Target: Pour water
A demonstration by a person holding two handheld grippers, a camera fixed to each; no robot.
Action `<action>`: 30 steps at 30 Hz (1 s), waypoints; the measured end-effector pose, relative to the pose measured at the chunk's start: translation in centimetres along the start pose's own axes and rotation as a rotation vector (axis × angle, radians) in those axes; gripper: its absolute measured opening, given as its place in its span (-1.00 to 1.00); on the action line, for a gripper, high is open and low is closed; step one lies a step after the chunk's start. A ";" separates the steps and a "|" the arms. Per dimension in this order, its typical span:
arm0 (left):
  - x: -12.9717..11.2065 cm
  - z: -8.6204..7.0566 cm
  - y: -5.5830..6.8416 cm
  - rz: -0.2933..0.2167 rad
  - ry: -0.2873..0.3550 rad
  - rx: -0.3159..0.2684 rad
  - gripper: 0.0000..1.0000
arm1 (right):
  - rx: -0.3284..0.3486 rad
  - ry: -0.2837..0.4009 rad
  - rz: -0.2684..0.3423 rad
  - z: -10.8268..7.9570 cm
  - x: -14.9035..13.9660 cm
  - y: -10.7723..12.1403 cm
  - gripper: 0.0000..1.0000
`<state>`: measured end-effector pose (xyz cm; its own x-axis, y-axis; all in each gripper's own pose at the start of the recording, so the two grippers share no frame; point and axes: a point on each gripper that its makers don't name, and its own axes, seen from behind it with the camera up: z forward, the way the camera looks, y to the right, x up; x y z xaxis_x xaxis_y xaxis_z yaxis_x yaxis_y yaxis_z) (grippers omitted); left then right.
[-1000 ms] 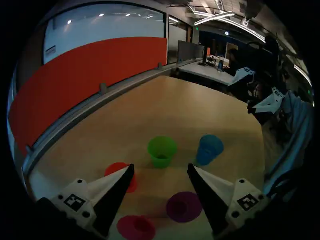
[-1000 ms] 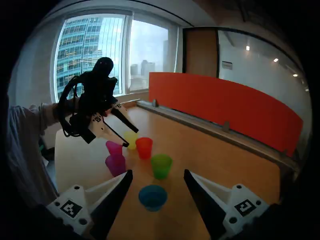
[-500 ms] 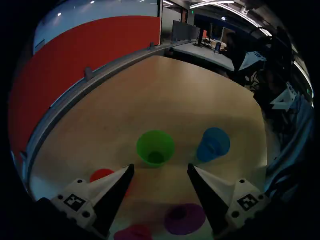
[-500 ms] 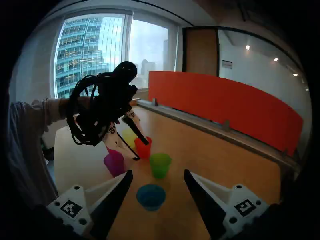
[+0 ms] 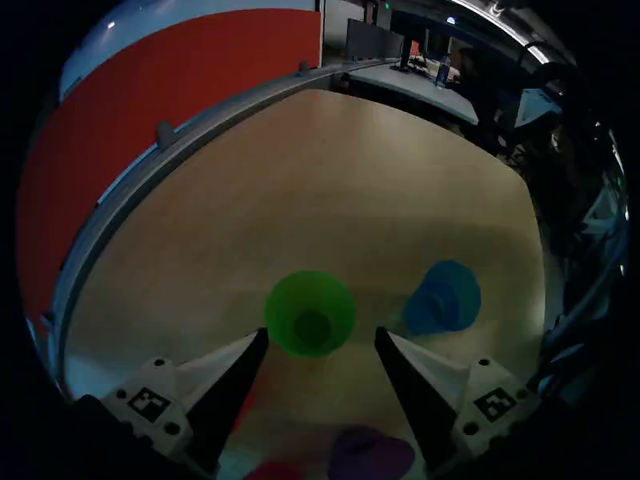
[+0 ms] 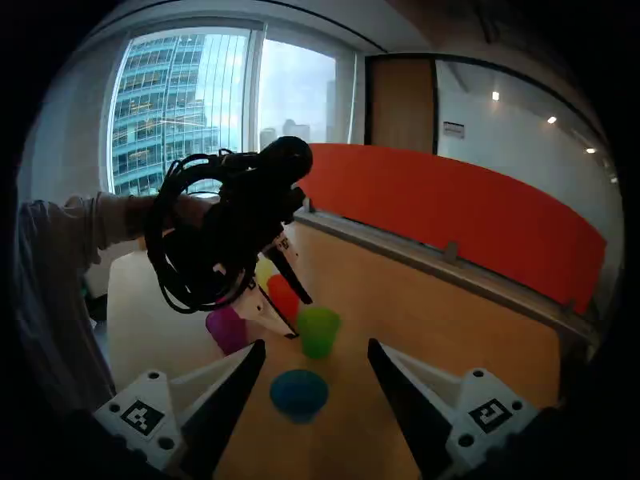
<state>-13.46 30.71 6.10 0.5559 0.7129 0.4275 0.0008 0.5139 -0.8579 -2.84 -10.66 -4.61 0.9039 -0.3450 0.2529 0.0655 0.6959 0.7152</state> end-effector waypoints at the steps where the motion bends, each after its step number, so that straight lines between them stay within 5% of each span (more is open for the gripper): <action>1: 0.0 0.2 0.0 0.002 -0.006 0.002 0.99 | 0.000 0.000 0.000 0.0 0.0 0.0 0.99; 30: 0.4 3.7 -1.2 0.043 -0.067 0.087 0.88 | -0.007 0.002 0.002 -0.3 -0.1 0.5 0.99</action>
<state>-16.31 32.19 8.39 0.4967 0.7640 0.4118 -0.0954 0.5196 -0.8490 -2.73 -10.10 -4.53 0.9048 -0.3425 0.2532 0.0667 0.7009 0.7101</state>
